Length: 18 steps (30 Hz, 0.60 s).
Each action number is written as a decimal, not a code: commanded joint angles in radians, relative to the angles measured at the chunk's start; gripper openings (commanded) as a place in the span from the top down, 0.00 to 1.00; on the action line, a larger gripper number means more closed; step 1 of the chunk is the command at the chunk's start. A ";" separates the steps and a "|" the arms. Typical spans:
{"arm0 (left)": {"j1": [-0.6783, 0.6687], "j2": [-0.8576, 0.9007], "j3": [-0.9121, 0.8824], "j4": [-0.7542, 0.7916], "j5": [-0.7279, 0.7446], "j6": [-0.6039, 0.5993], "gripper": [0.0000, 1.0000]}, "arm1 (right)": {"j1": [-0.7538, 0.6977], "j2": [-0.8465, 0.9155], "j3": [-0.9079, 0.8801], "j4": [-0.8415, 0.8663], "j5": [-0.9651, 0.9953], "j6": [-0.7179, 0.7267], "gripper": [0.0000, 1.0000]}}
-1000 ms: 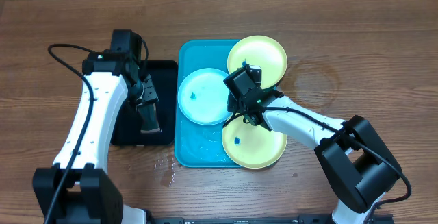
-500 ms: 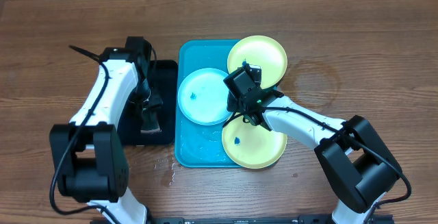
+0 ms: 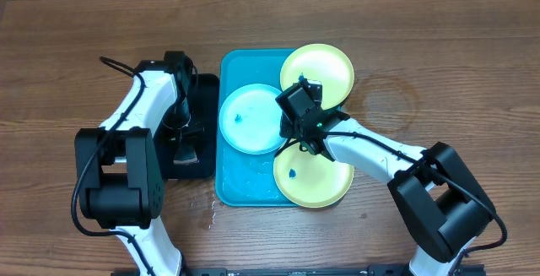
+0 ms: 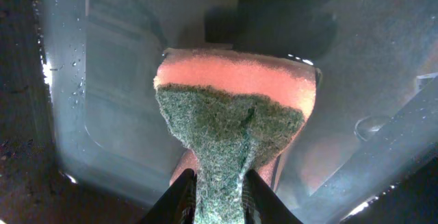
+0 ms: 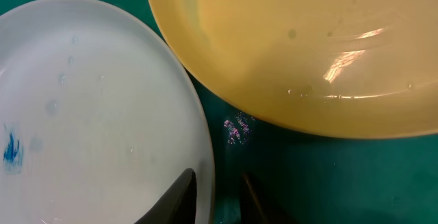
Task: Clean dirty plates on tray and stack at the side
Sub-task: 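Lower the left gripper onto the sponge in the black tray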
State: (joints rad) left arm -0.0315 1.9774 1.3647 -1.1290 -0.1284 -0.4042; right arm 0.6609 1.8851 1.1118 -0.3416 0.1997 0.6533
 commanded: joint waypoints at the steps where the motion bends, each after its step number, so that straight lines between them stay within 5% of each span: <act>1: -0.002 0.012 -0.005 0.001 -0.016 0.027 0.76 | 0.000 0.007 0.001 0.004 0.017 -0.006 0.76; 8: -0.002 0.012 -0.045 0.013 -0.017 0.027 0.76 | 0.000 0.007 0.001 0.003 0.017 -0.006 0.76; 12: -0.002 0.012 -0.069 0.044 -0.011 0.032 0.96 | 0.000 0.007 0.001 0.004 0.017 -0.006 0.76; 18: 0.002 -0.003 -0.007 0.048 -0.010 0.085 0.96 | 0.000 0.007 0.001 0.004 0.017 -0.006 0.76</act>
State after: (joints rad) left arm -0.0315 1.9789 1.3163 -1.0809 -0.1280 -0.3645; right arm 0.6613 1.8851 1.1118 -0.3416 0.1997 0.6529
